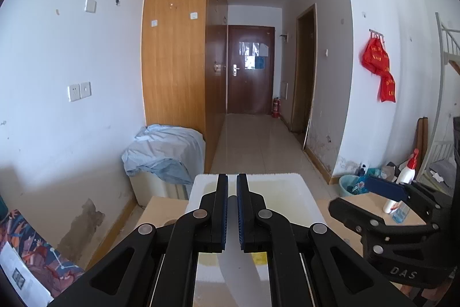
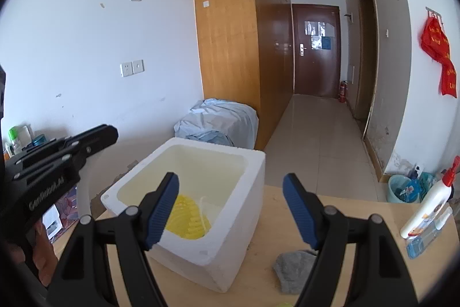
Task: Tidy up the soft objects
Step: 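Lower the yellow net into the foam box and open the right tool, then lower the foam strip into the box and open the left tool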
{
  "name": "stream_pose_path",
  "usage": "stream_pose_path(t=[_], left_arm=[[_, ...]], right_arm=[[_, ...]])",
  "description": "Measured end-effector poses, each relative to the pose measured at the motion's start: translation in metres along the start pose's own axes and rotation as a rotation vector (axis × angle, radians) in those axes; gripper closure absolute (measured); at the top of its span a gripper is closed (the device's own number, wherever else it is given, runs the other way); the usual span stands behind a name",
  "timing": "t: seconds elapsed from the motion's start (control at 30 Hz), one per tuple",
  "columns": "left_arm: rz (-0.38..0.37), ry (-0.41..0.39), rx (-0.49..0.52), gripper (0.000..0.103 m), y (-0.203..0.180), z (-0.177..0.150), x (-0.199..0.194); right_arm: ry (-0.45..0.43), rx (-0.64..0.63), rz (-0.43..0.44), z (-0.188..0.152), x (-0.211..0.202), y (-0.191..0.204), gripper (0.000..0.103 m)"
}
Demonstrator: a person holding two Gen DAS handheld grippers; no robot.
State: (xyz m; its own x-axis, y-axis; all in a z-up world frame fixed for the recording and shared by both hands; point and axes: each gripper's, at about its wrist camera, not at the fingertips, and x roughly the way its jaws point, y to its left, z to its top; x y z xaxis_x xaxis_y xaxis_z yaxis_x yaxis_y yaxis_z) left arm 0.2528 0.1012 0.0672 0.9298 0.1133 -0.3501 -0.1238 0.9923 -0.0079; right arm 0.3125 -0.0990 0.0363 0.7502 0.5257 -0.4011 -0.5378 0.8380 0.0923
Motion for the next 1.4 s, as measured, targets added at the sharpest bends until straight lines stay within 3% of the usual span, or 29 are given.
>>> stream_pose_path(t=[0.67,1.4], left_arm=[[0.001,0.009,-0.010,0.097,-0.017,0.021,0.053],[0.024,0.024,0.009,0.097,-0.022,0.014,0.078]], right_arm=[[-0.033,0.036,-0.029,-0.002,-0.010,-0.017,0.025],[-0.048,0.041,-0.054,-0.002,-0.016,-0.023,0.025]])
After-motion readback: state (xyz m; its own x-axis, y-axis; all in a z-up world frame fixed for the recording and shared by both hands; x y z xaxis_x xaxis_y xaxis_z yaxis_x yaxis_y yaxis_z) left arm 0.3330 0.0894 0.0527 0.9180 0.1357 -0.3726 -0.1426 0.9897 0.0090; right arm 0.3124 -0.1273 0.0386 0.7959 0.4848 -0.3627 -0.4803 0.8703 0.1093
